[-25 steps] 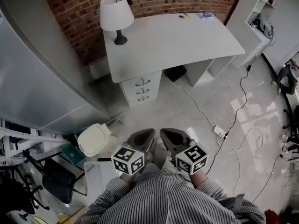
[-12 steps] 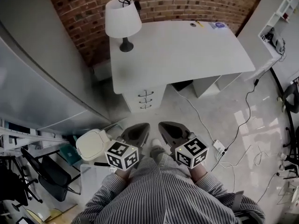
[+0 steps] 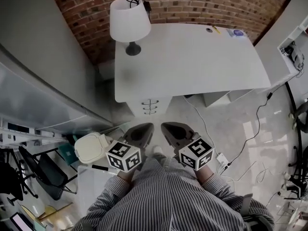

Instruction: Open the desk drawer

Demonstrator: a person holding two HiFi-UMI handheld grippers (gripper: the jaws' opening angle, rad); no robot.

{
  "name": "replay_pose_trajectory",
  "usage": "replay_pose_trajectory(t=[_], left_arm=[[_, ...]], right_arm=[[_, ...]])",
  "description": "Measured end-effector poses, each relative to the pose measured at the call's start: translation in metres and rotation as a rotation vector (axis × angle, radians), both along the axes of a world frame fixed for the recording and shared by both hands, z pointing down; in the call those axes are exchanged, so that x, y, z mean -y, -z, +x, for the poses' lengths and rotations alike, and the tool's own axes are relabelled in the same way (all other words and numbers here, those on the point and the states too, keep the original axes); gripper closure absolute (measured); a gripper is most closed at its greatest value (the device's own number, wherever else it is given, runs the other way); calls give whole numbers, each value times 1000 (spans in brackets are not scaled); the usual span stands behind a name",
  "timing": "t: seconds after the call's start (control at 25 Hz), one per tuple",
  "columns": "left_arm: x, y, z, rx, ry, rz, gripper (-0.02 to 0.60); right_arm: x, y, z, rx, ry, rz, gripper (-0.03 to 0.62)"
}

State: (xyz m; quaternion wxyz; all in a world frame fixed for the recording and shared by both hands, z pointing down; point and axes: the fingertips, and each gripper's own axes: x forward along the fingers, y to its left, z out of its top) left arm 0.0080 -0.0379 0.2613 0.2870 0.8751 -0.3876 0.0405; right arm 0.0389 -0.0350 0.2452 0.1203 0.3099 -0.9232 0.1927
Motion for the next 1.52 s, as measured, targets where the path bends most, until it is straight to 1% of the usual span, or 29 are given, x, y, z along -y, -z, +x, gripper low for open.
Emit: replay_pose_trajectory(t=[0.16,0.36,0.64,0.92,1.16,1.32,1.52], left_arm=[[10,-7,4,-6,23,-15,569],[14,-18,8,-12,40,-40,569],[16,-18,9,14,4,-41,569],[18,-17,-3,7,-44,-73,569],[25,-24,-11,-16,-48,-104,569],[27,-30,-10,-8,-70,-114,569],[30,-40,-14,-24,-58,-143,569]], right_arm=[[11,-8,8,-4,19,-21,579],[11,-21,14,-1,33,-49,579],[18,-20,11,25,4,-55,579],[23,-18,-4,25,-15,-71,579],[26,-28,-7,15,-56,-97,579],[29,-33,-7,23,-68,-120,579],[31,-45,-9,25,-69,-162,579]])
